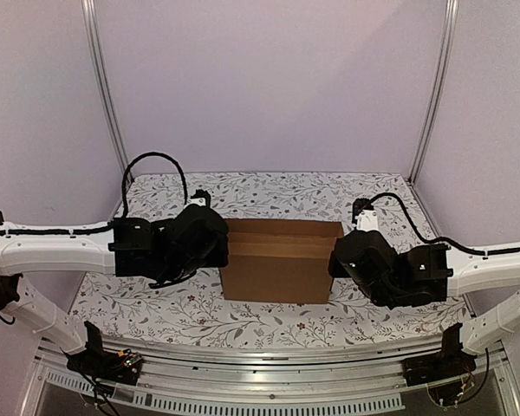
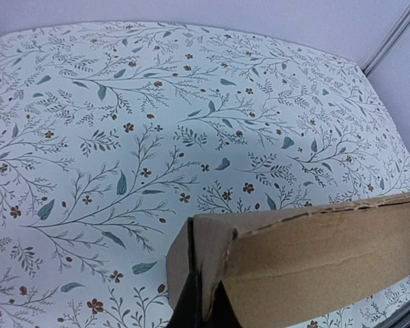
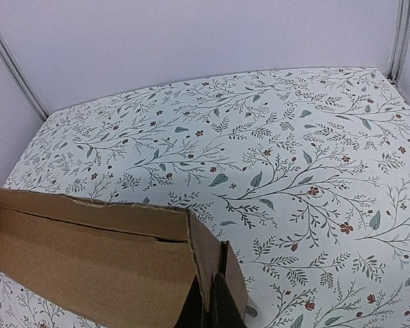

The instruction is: Fold the paper box

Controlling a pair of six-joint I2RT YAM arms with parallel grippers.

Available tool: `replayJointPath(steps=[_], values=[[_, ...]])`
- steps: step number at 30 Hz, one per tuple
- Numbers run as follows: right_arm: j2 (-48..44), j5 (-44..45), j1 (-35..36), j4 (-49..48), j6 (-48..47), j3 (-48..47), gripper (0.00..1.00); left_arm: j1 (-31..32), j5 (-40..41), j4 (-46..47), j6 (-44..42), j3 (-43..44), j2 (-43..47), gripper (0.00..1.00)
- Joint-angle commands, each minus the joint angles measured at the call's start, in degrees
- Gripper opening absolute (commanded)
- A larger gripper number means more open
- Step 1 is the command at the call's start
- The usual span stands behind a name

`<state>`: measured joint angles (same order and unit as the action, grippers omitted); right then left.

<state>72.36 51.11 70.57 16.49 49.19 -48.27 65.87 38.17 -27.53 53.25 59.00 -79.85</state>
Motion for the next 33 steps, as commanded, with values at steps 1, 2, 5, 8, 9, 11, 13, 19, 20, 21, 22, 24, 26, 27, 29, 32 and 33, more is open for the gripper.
replayJointPath(steps=[1,2,5,8,9,11,13,19,20,21,22,24,26,27,29,32,33], values=[[1.4,-3.5,0.6,1.4,1.1,3.2,0.0,1.5,-8.9,-7.2,1.5,-2.4,-3.6,0.0],[1.6,-3.6,0.6,1.0,1.2,3.6,0.0,1.5,-8.9,-7.1,1.5,-2.5,-3.6,0.0],[1.8,-3.8,0.6,-0.2,1.3,4.7,0.0,1.5,-9.1,-7.1,1.6,-2.6,-3.6,0.0],[2.1,-4.3,0.6,-1.3,2.0,5.9,0.0,1.5,-9.2,-6.9,1.6,-2.8,-3.6,0.0],[2.3,-4.5,0.6,-1.6,2.4,6.3,0.0,1.5,-9.2,-6.9,1.6,-2.9,-3.6,0.0],[2.5,-4.3,0.9,-2.1,3.0,7.0,0.0,1.5,-9.5,-6.6,1.7,-3.2,-3.7,0.0],[2.8,-3.6,1.6,-2.4,3.6,7.8,0.0,1.5,-9.7,-6.2,1.8,-3.6,-3.9,0.0],[4.5,-2.3,4.3,-4.8,6.6,10.7,0.0,1.5,-10.9,-4.5,2.5,-5.9,-4.0,0.01],[4.7,-2.0,4.8,-5.3,7.0,11.3,0.0,1.5,-11.3,-4.0,2.5,-6.4,-4.0,0.02],[4.8,-1.6,5.2,-5.7,7.5,11.7,0.0,1.5,-11.6,-3.3,2.6,-7.0,-4.0,0.03],[5.1,-1.4,5.6,-6.0,7.7,11.9,0.0,1.5,-11.9,-2.9,2.6,-7.4,-4.1,0.04],[5.3,-1.1,6.2,-6.1,7.8,12.1,0.0,1.5,-12.3,-2.5,2.3,-7.8,-4.2,0.11],[5.4,-0.9,6.4,-6.1,7.8,12.2,0.0,1.5,-12.0,-2.7,1.7,-7.9,-4.0,0.17],[5.4,-0.8,6.4,-6.0,7.8,12.3,0.0,1.5,-11.8,-2.7,1.3,-7.9,-3.9,0.2],[5.1,-0.6,6.4,-6.0,7.5,12.2,0.0,1.4,-11.5,-2.6,0.5,-7.8,-3.2,0.25],[4.6,-0.3,6.5,-6.0,6.9,12.2,0.0,0.9,-10.4,-3.6,-0.8,-7.2,-2.1,0.28],[4.5,-0.2,6.4,-6.0,6.6,12.2,0.0,0.7,-9.9,-4.2,-1.2,-6.9,-1.7,0.29]])
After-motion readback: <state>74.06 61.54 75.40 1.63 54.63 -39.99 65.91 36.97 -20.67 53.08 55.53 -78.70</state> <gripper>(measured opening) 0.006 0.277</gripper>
